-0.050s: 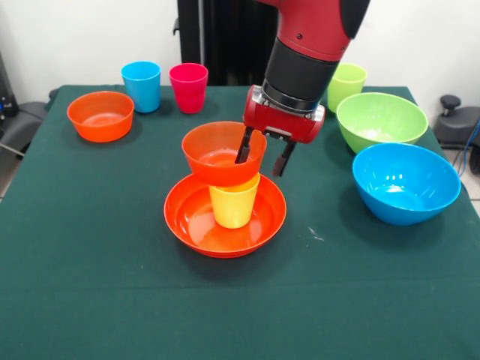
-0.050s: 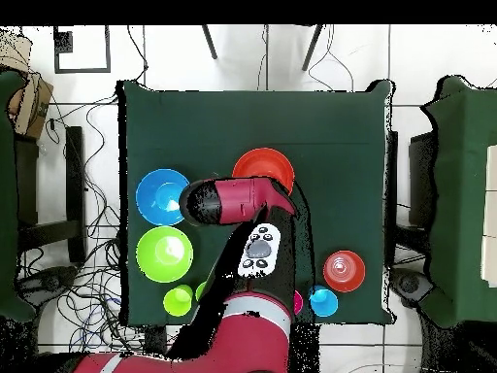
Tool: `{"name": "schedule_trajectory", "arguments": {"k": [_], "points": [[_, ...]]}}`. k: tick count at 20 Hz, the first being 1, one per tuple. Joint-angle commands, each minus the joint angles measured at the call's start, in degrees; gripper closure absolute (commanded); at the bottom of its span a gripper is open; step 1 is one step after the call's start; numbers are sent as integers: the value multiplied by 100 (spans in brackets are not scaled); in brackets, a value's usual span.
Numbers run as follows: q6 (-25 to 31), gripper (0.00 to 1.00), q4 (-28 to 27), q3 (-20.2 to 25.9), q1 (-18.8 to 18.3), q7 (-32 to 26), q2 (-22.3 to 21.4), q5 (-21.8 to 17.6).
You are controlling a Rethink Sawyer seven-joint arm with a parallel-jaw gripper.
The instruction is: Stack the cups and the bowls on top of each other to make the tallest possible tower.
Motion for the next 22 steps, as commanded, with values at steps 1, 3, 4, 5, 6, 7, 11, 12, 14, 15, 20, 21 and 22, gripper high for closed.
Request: {"name": "schedule_trajectory", "arguments": {"k": [1, 3, 4, 5, 6, 7, 11, 12, 14, 15, 20, 21, 22], "points": [[-258, 0, 58, 509, -20, 601, -73, 91], [-254, 0, 41, 508, -22, 594, -63, 89], [-254, 0, 38, 508, -22, 593, -60, 87], [-265, 0, 39, 500, -14, 588, -63, 73], [-278, 0, 43, 513, -27, 569, -67, 66], [-291, 0, 46, 526, -41, 550, -71, 58], [-297, 100, 39, 480, -2, 545, -93, 20], [-321, 100, 74, 500, -14, 559, -95, 34], [-366, 100, 91, 508, -7, 585, -72, 38], [-382, 100, 105, 513, -1, 600, -68, 44], [-393, 100, 96, 491, 39, 671, -48, 72], [-379, 100, 87, 485, 45, 669, -54, 73], [-377, 100, 96, 492, 40, 668, -61, 79]]}}
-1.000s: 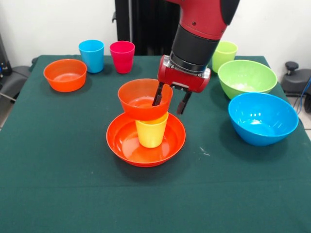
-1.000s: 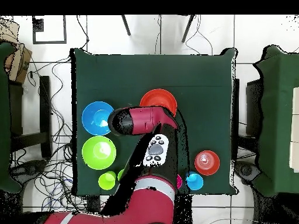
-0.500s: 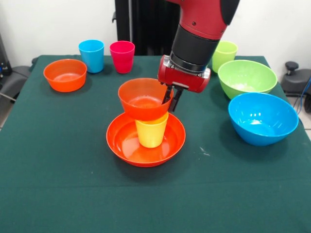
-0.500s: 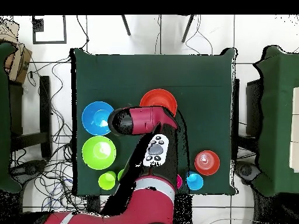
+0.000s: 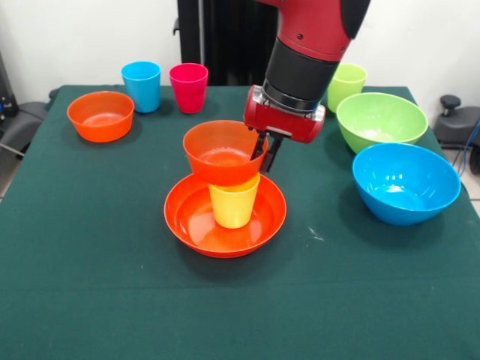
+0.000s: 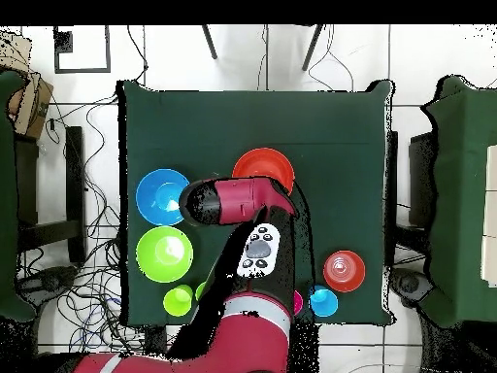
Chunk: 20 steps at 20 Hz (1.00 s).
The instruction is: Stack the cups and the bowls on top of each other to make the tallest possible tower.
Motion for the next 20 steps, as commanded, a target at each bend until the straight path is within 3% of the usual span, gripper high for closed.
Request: {"name": "schedule_trajectory", "arguments": {"k": [1, 20], "points": [[-379, 100, 93, 494, 35, 672, -61, 83], [-395, 100, 173, 499, 29, 685, -116, 93]]}}
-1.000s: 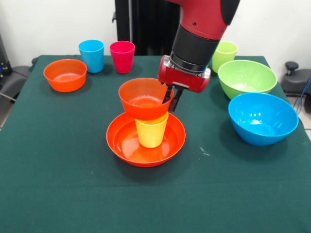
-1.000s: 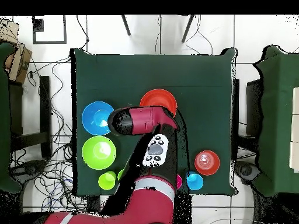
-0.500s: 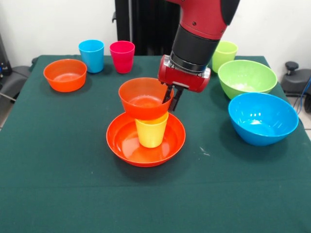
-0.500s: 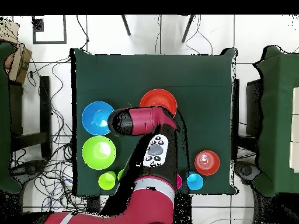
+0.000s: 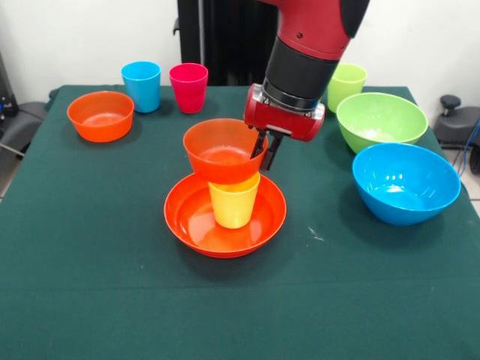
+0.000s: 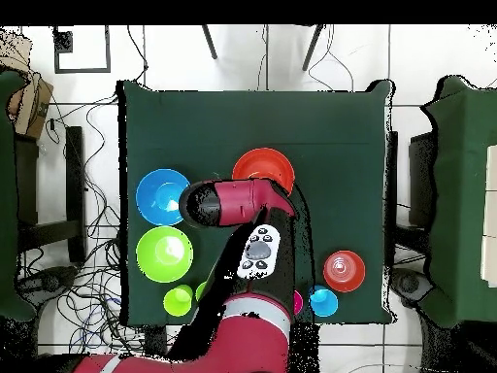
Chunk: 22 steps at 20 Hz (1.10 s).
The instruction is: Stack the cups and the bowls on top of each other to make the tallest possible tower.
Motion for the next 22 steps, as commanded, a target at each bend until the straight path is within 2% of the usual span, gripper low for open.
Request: {"name": "schedule_trajectory", "arguments": {"k": [1, 22], "points": [[-391, 100, 110, 498, 34, 693, -91, 99], [-303, 100, 19, 598, -5, 642, -69, 158]]}}
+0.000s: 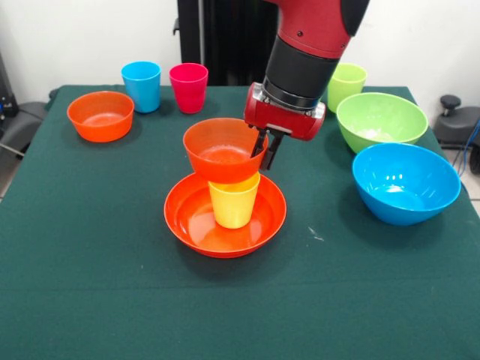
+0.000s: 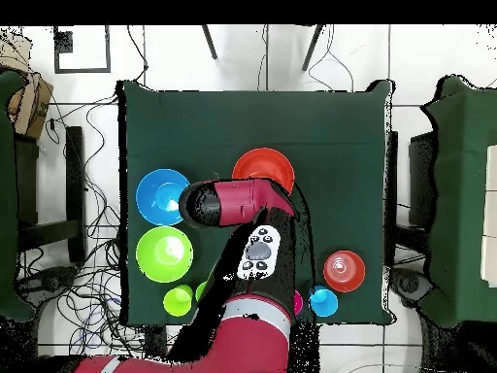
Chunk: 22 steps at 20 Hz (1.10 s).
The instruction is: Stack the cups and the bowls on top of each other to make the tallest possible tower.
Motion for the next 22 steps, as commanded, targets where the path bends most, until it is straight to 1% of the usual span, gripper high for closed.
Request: {"name": "schedule_trajectory", "arguments": {"k": [1, 22], "points": [[-301, 100, 6, 605, -14, 633, -42, 160], [-162, 100, -163, 574, 43, 620, 23, 273]]}}
